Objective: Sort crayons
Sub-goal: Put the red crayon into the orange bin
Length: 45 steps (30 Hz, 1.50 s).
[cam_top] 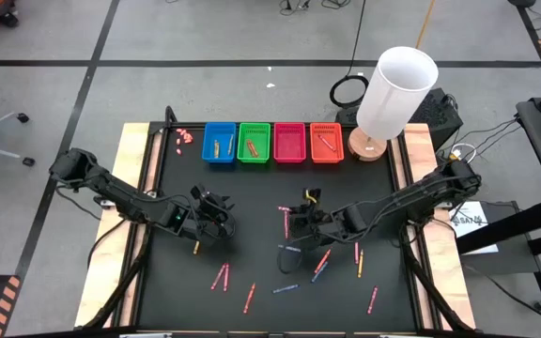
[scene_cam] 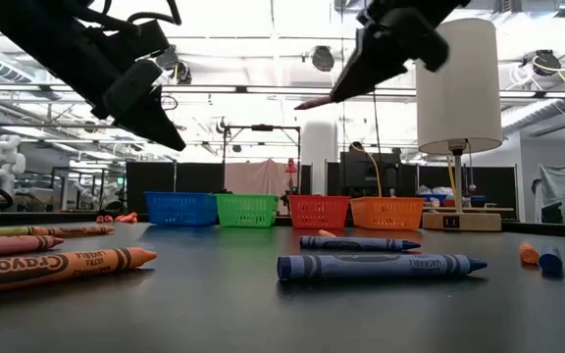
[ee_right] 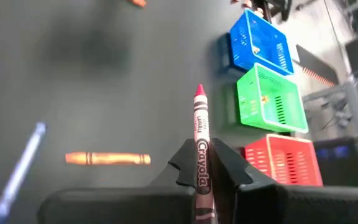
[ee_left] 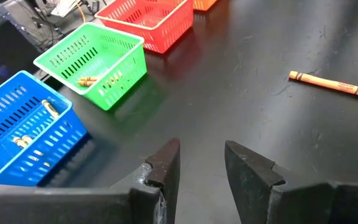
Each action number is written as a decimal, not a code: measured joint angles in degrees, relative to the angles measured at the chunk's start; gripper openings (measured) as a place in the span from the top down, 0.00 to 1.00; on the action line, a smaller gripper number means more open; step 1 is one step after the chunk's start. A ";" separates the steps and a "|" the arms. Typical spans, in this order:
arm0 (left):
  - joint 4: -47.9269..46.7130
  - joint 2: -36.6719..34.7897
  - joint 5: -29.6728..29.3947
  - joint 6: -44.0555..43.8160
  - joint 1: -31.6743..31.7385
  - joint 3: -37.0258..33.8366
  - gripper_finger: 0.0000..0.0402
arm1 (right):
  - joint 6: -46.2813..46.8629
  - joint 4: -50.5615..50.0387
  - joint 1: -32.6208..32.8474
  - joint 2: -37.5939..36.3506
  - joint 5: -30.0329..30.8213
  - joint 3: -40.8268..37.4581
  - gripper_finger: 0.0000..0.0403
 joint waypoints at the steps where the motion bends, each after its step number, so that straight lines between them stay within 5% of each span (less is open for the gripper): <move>1: 0.02 0.00 0.02 0.00 0.00 0.00 0.69 | -1.57 -1.17 0.04 -0.26 -0.01 0.00 0.99; 9: 0.34 0.00 0.06 0.00 0.00 0.00 0.69 | -12.54 -5.58 -0.60 -0.45 0.03 -0.02 0.99; 19: 0.39 0.00 0.06 0.02 0.00 0.00 0.69 | -12.11 -5.71 -1.12 -0.45 0.01 -0.02 0.99; 30: 0.39 0.00 0.28 -0.02 0.00 0.00 0.69 | -6.33 -8.64 -1.21 -0.45 0.49 -0.02 0.99; 45: 0.39 0.00 0.30 0.00 0.00 0.00 0.69 | 14.98 -11.63 -3.33 -0.48 16.23 -0.28 0.99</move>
